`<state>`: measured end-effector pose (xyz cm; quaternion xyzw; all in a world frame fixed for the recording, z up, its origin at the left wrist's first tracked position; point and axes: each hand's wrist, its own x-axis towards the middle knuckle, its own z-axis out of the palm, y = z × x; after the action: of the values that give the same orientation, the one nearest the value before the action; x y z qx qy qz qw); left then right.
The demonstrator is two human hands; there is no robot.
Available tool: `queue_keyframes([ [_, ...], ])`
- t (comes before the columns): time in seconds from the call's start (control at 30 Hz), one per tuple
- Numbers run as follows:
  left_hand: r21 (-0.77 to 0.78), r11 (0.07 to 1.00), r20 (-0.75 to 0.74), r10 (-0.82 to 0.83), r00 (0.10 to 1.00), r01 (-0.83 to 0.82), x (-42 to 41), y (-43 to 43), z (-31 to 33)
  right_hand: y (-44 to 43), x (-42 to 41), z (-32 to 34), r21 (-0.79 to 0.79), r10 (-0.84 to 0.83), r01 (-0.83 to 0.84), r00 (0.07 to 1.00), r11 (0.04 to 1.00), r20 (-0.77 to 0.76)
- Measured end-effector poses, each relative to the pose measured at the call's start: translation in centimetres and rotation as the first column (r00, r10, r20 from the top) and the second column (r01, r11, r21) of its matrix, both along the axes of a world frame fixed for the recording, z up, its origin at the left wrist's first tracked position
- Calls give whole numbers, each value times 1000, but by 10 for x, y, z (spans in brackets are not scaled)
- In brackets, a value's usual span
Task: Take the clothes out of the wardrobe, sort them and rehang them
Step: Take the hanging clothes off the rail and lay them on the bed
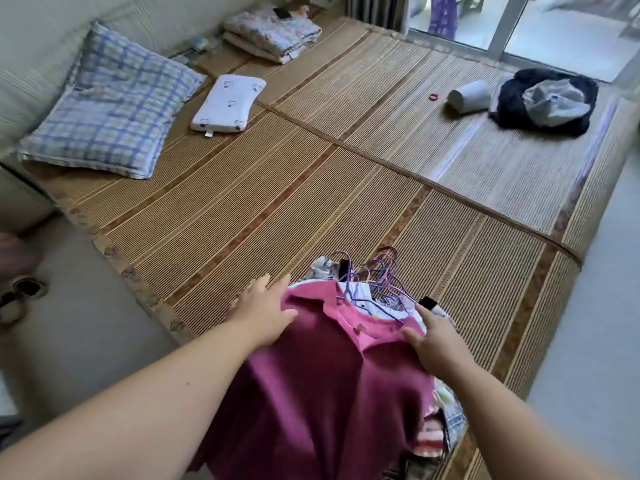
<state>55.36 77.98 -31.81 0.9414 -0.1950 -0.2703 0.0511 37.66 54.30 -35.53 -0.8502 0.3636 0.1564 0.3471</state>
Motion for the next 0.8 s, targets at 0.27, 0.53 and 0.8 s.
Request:
queue_keyframes([
  [0.27, 54, 994, -20, 91, 996, -90, -14, 76, 26, 70, 50, 17, 11, 214, -217, 968, 976, 128],
  [0.53, -160, 947, 195, 307, 931, -279, -17, 203, 136, 237, 150, 128, -196, 650, -641, 619, 742, 441],
  [0.8, -151, 895, 532, 431, 728, -420, -82, 391, 264, 465, 173, 257, -430, 827, -826, 74, 364, 557],
])
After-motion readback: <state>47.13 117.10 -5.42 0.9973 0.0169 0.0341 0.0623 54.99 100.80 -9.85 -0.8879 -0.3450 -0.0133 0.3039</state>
